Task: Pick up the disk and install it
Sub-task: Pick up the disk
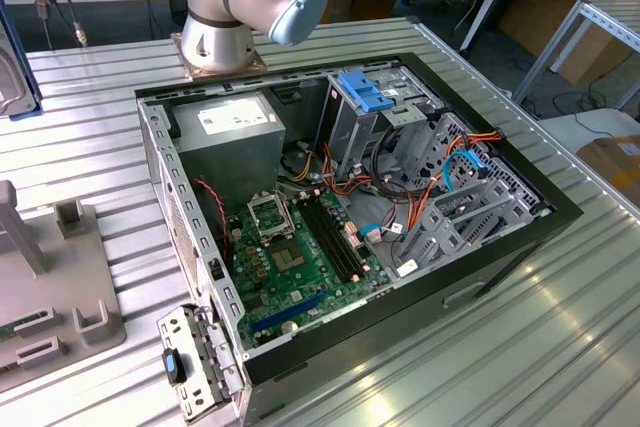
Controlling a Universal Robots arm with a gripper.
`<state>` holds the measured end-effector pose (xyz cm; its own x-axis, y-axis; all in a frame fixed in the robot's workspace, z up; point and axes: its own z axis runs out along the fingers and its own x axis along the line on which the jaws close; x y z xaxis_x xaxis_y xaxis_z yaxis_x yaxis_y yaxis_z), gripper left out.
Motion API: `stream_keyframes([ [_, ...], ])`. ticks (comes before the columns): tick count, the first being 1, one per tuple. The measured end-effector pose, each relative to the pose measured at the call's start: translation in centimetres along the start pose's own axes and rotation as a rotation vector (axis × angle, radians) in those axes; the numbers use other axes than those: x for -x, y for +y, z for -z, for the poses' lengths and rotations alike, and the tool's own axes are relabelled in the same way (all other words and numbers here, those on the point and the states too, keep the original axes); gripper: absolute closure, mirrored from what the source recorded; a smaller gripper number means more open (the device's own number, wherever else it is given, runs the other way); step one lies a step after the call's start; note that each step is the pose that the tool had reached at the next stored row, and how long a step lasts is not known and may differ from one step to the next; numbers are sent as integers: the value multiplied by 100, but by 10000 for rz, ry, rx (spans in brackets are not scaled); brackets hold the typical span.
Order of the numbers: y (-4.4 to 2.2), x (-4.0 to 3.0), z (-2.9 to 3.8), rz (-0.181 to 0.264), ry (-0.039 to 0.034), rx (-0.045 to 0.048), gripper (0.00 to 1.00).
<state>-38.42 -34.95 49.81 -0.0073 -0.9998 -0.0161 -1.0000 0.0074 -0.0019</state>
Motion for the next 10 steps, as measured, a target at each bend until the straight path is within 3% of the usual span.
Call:
stream_keyframes([
  [10, -169, 2, 0, 0, 0, 0, 63],
])
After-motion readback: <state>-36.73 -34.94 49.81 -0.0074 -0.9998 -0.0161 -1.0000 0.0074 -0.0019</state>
